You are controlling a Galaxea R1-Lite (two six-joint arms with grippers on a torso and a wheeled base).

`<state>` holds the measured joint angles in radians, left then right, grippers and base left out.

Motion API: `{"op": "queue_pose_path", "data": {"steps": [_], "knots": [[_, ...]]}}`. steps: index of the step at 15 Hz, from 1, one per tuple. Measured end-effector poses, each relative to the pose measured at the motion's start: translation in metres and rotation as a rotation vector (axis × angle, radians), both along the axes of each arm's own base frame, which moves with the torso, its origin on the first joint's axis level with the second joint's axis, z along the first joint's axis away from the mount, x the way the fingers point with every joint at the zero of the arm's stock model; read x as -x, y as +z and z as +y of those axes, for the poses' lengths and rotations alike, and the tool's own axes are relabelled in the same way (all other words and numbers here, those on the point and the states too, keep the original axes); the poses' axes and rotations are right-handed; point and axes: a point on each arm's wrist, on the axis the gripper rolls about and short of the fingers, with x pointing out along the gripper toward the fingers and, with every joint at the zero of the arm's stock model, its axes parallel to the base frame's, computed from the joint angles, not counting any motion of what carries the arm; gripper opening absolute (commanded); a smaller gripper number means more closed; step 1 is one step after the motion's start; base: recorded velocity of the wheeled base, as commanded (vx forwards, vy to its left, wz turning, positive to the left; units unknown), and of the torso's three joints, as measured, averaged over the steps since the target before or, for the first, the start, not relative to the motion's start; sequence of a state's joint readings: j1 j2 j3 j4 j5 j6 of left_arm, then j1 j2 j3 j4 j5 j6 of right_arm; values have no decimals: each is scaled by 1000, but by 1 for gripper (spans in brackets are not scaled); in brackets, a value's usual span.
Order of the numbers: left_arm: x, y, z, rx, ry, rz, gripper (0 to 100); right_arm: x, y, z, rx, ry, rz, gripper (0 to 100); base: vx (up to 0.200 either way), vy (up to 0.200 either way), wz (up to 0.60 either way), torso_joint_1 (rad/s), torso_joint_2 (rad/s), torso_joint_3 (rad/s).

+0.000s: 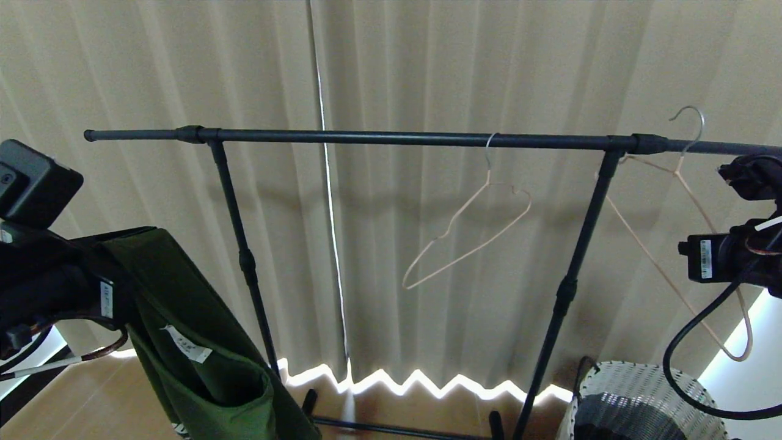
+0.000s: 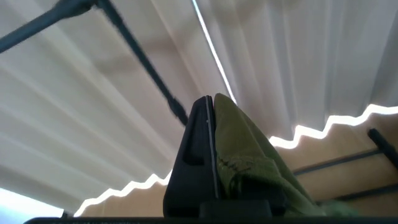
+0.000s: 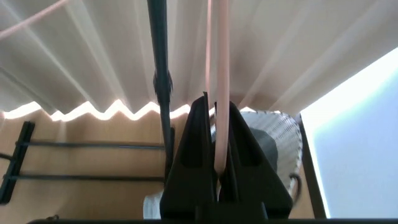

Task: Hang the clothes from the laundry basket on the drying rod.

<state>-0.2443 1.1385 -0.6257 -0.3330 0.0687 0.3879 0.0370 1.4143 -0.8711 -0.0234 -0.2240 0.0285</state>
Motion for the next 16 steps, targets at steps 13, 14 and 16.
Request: {"op": "queue_pose_path", "data": {"steps": [13,14,16], "knots": [[-1,-3,-1,2,-7,-4,0,29,1,26,-35,167,-33,0,-92,0,0,0,1,1],[-3,-3,-2,1,-8,-2,0,34,3,32,-40,203,-44,0,0,0,0,0,0,0],[-7,-3,-5,2,-19,7,0,46,6,44,-50,288,-62,0,0,0,0,0,0,0]]}}
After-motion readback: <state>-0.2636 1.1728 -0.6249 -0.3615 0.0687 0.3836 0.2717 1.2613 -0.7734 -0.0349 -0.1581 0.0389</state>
